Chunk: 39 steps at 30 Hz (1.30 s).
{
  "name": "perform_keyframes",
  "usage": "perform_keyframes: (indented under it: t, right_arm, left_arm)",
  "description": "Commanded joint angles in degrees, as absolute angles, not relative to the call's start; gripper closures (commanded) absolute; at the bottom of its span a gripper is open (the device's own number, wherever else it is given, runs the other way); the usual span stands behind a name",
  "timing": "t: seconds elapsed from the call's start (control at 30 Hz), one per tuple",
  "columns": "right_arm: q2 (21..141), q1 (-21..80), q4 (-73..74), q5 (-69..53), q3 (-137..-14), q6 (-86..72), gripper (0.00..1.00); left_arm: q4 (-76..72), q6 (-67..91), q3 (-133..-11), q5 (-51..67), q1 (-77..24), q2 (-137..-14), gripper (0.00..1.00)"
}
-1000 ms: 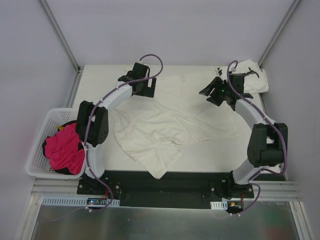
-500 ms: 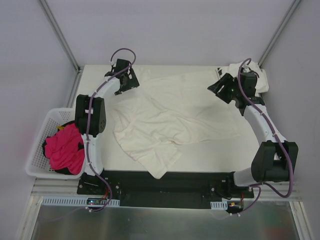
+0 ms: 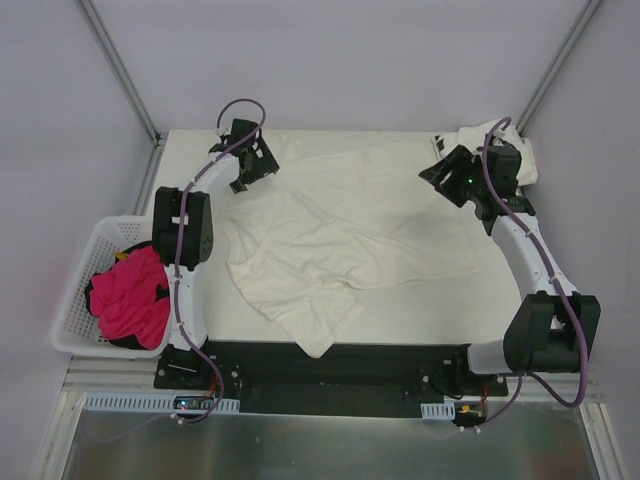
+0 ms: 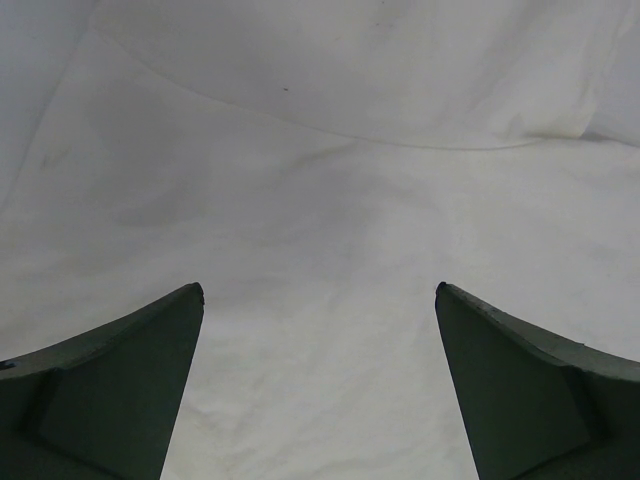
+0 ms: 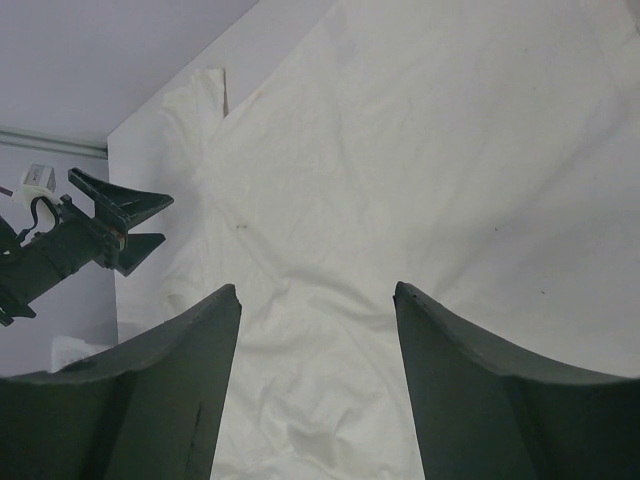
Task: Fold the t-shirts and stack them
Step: Flatten out the tshirt
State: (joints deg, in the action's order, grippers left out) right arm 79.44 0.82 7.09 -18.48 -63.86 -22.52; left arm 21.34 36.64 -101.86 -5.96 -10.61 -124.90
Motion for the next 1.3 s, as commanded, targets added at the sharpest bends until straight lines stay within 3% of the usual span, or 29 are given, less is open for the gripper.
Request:
perform_keyframes:
  t: [0.0,0.87,1.27]
  right_arm:
    - [76.7,0.2,5.5,-19.1,-65.7,-23.3,0.34]
    - [73.7,0.1,8.2,-18.3,-68.2,-24.5,0.33]
    - [73.0,0.2,9.4,-18.5,-68.4,-24.3,0.33]
  left_arm:
    - [21.6,40.0,-102.9,-4.5,-8.8,-125.8,0.01]
    - [23.6,42.9,-110.7,2.7,-3.3,-131.9,0.01]
    - [28.4,36.8,-118.5,0.8,-0.4,-135.8,0.01]
